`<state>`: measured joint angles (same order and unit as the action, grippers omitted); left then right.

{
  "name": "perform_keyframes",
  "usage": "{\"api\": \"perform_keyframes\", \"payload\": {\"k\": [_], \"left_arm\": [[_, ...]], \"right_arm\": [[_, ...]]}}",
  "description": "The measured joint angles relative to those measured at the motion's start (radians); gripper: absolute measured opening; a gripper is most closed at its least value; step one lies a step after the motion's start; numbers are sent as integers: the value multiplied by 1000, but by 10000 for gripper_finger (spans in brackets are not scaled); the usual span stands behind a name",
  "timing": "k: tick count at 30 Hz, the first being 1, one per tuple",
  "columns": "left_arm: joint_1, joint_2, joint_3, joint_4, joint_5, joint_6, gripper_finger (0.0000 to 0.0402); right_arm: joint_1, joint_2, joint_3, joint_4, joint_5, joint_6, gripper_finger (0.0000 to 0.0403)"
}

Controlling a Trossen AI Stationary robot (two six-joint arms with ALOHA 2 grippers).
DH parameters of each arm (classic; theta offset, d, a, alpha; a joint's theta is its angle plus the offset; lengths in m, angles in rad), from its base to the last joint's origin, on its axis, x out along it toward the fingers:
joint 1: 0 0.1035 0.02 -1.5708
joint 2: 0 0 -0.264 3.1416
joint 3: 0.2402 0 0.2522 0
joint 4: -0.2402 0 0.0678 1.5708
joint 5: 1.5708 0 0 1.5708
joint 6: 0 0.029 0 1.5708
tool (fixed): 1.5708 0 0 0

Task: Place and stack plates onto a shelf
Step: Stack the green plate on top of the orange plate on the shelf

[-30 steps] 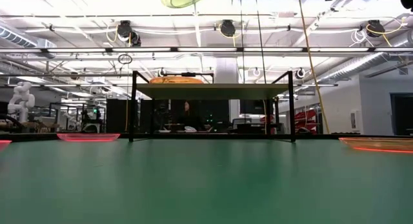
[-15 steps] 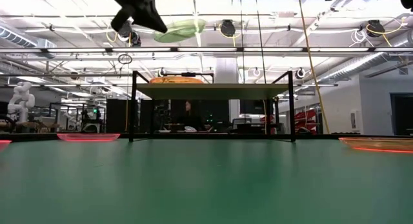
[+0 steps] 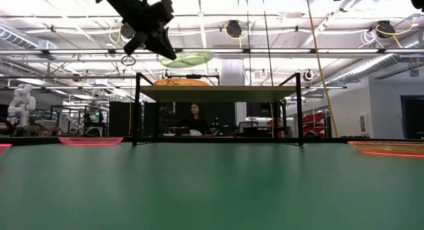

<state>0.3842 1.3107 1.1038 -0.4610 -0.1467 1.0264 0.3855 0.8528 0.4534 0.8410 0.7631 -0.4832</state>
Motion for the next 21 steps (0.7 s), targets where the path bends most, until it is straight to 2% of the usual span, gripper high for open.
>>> {"api": "perform_keyframes", "payload": {"k": [16, 21], "left_arm": [[48, 62, 1, -12, 62, -95, 9], [48, 86, 0, -17, 64, -121, 31]], "right_arm": [[0, 0, 0, -5, 0, 0, 129], [0, 0, 0, -15, 0, 7, 129]]}}
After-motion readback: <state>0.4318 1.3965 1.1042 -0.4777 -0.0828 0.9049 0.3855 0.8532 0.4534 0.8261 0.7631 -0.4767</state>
